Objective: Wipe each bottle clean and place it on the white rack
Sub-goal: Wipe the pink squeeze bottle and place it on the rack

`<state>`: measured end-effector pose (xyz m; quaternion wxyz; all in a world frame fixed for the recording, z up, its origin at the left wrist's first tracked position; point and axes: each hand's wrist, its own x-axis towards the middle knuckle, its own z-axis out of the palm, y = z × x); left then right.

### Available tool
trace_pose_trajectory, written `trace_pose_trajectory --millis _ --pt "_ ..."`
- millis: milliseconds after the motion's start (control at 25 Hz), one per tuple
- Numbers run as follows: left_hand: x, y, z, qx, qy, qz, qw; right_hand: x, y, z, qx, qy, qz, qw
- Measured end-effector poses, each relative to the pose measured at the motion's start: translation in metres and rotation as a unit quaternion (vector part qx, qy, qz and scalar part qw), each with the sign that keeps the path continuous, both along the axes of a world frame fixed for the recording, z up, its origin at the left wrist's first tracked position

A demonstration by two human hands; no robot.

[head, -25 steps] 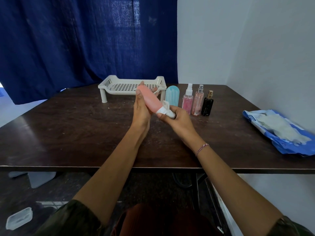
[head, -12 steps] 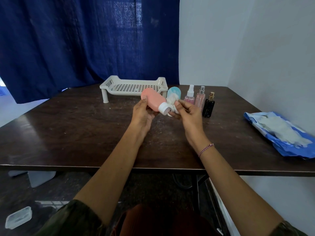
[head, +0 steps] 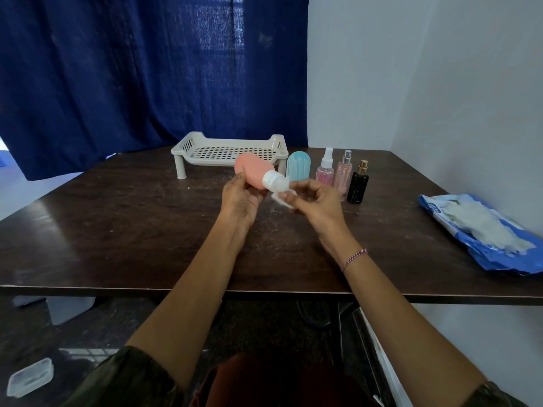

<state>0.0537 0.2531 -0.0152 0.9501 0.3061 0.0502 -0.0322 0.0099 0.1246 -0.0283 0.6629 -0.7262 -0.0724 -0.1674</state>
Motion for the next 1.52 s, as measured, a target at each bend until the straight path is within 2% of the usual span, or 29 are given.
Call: trace_pose_trajectory --millis 80,160,240,320,440,520,840,960,1040,1280,1520 --pt "0.0 0.001 0.0 0.016 0.0 0.007 1.0 -0.004 0.003 0.0 -0.06 -0.029 0.04 0.997" --pt "-0.002 0.0 0.001 0.018 -0.009 0.0 1.0 -0.004 0.002 0.002 0.031 -0.043 0.05 0.997" --pt "-0.004 -0.001 0.002 0.023 -0.013 -0.004 1.0 -0.001 -0.004 0.003 0.099 -0.064 -0.007 0.993" --pt "-0.005 -0.003 0.003 0.059 -0.021 -0.004 0.998 0.003 -0.008 0.001 0.036 -0.091 -0.064 0.993" --pt "-0.004 -0.005 0.0 0.11 -0.022 -0.016 0.994 0.003 -0.003 -0.003 -0.13 -0.137 -0.049 0.981" --pt "-0.006 -0.004 -0.001 0.142 -0.017 -0.029 0.989 0.002 -0.001 -0.005 -0.184 -0.168 -0.048 0.967" --pt "-0.013 -0.002 -0.002 0.251 -0.05 -0.156 0.954 0.002 -0.005 -0.004 -0.154 -0.24 -0.149 0.947" --pt "-0.015 -0.003 -0.003 0.282 -0.054 -0.196 0.937 0.004 -0.007 -0.002 -0.116 -0.232 -0.181 0.949" --pt "-0.013 -0.003 -0.005 0.288 -0.06 -0.203 0.934 0.007 -0.008 -0.003 -0.123 -0.231 -0.192 0.946" --pt "-0.008 -0.006 -0.009 0.322 -0.086 -0.134 0.933 0.009 -0.006 -0.008 -0.188 -0.254 -0.174 0.933" --pt "-0.004 -0.005 -0.008 0.252 -0.101 -0.039 0.962 0.005 0.001 -0.012 -0.261 -0.247 -0.063 0.931"
